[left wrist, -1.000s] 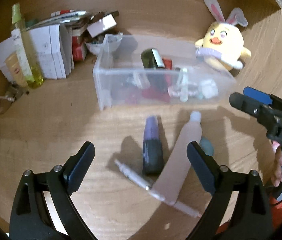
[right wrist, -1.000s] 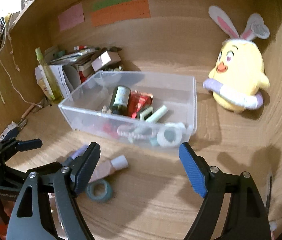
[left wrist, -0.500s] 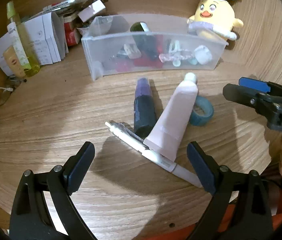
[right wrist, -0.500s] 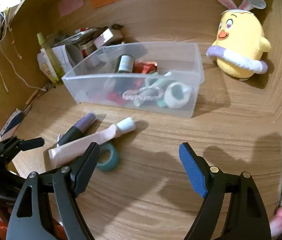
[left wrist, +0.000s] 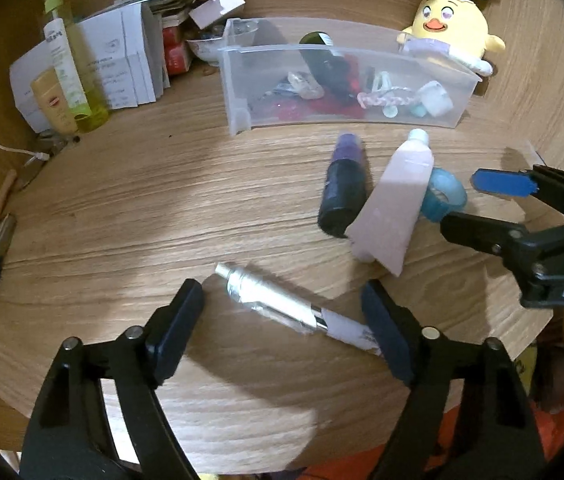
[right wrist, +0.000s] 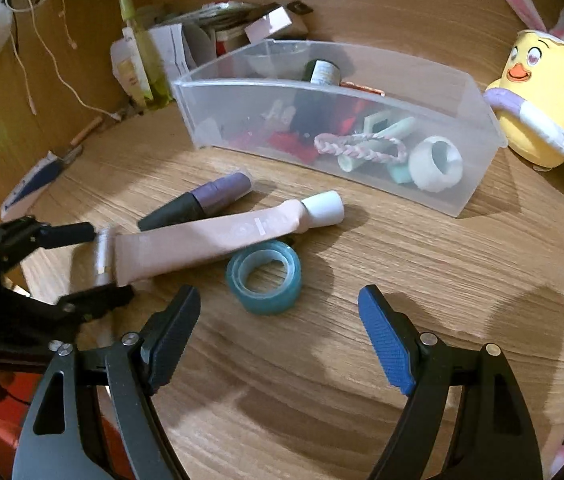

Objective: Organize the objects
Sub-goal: 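Move the left tool to the white pen while the right tool approaches the blue tape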

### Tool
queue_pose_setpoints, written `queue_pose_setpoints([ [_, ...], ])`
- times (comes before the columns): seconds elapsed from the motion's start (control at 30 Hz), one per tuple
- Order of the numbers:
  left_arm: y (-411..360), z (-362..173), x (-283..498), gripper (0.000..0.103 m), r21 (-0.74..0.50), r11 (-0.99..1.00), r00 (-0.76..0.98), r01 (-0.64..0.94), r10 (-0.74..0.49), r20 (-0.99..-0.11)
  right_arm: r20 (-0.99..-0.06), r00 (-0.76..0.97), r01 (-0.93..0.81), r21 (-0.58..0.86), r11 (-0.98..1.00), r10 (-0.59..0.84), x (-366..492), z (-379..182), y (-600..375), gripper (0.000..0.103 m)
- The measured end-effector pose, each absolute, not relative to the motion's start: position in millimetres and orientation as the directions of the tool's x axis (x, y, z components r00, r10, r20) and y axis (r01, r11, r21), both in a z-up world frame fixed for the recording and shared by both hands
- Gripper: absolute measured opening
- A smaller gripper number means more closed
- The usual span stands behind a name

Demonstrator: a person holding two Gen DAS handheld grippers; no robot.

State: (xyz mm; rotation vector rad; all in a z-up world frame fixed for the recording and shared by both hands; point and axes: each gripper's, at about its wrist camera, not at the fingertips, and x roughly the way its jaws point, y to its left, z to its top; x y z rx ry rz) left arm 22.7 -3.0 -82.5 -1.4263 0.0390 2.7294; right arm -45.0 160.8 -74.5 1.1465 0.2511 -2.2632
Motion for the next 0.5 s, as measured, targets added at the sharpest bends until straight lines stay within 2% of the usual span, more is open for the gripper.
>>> queue_pose_setpoints([
  [0.27, -12, -81, 28, 0.067, -0.008, -0.999, -0.588, -0.050, 0.036, -0.808, -0.787, -0.475, 0.558, 0.078, -0.826, -0.395, -51, -78, 156, 0.078],
  [0.43, -18, -79, 21, 0.036, -0.011, -0.999, -0.596, -0.031, 0.028, -0.802, -0.781, -0.485, 0.558, 0.070, -0.827, -0.393, -52, -76, 152, 0.061],
  [0.5, -21, -78, 16, 0.029, -0.026, -0.999, -0.594, -0.031, 0.039, -0.803, -0.778, -0.496, 0.551, 0.062, -0.832, -0.386, -52, -76, 152, 0.053],
])
